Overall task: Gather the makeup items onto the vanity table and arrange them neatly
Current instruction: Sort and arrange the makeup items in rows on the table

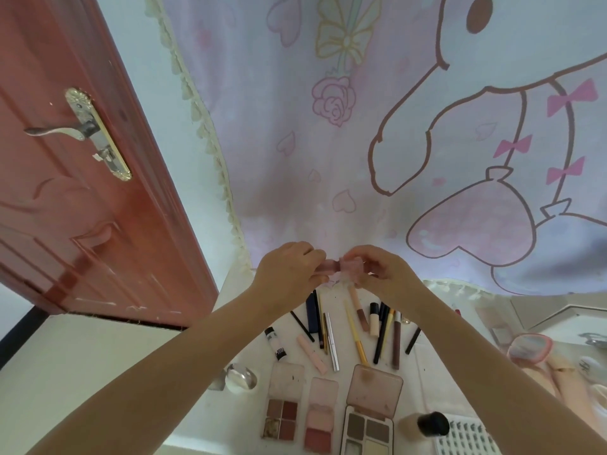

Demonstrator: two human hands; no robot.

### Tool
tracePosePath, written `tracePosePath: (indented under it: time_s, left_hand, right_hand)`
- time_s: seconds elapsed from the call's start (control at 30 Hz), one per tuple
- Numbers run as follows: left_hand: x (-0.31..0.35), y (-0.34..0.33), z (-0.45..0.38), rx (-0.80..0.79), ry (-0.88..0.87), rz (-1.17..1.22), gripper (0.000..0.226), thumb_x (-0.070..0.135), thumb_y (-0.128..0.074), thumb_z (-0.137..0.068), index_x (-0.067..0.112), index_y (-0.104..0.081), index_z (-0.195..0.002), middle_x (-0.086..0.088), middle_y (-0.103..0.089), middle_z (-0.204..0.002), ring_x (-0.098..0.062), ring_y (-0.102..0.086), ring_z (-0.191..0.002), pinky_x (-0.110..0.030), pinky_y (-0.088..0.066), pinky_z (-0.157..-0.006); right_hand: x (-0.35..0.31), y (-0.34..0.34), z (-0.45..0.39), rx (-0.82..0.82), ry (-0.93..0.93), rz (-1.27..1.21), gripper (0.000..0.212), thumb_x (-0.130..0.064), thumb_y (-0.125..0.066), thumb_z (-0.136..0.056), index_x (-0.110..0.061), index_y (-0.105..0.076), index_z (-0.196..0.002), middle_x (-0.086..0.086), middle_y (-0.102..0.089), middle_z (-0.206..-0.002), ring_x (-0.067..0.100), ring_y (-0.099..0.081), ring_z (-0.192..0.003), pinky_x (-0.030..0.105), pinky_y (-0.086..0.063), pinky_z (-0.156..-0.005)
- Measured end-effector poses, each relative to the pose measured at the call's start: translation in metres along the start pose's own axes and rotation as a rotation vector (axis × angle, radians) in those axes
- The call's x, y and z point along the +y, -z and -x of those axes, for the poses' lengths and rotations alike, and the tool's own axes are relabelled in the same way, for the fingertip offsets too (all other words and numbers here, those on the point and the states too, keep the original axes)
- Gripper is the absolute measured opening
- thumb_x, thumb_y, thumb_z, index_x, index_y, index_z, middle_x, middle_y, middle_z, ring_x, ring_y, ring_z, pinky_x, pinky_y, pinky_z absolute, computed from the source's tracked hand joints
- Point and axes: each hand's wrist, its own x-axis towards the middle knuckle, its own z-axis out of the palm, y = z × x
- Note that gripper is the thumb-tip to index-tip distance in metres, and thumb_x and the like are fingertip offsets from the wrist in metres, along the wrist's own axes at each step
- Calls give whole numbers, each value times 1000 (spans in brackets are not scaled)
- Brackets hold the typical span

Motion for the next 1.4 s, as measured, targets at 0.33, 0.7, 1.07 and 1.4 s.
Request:
tracePosePath:
  time_s: [0.33, 0.7, 1.07, 1.4]
  left_hand:
    - [-3, -15, 27, -67, 82, 32, 27, 30, -59, -85, 8, -63, -99, -8, -63, -91, -25, -57, -85, -31, -44, -71]
    - [-21, -36, 34, -175, 201, 161, 31, 39, -53, -87, 17, -59, -108, 0, -60, -101, -16, -55, -92, -20, -34, -73]
    - [-49, -50, 26, -391, 283, 285, 20, 31, -53, -88, 18, -47, -74, 13, -37, -64, -8, -40, -69, -18, -24, -57]
    - [-117, -71, 45, -245, 784, 756, 16, 14, -66, -80, 25, -55, -79, 17, -59, -80, 4, -57, -78, -2, -43, -62]
  right_hand:
    - [9, -24, 11, -79, -214, -103, 11, -22, -53, -88, -28, -58, -80, -3, -59, -60, 2, -52, -40, 18, -44, -42]
    - [18, -32, 6, -60, -88, -149, 37, 14, -52, -80, -21, -62, -87, -6, -60, -76, -11, -56, -53, 2, -41, -49]
    - [23, -44, -20, -108, -114, 2, 34, 4, -58, -82, -15, -60, -109, -2, -58, -96, 9, -58, -85, 9, -47, -75]
    - [97, -65, -22, -373, -339, 627, 39, -20, -46, -92, -11, -44, -129, 8, -48, -130, 20, -40, -124, 32, -27, -109]
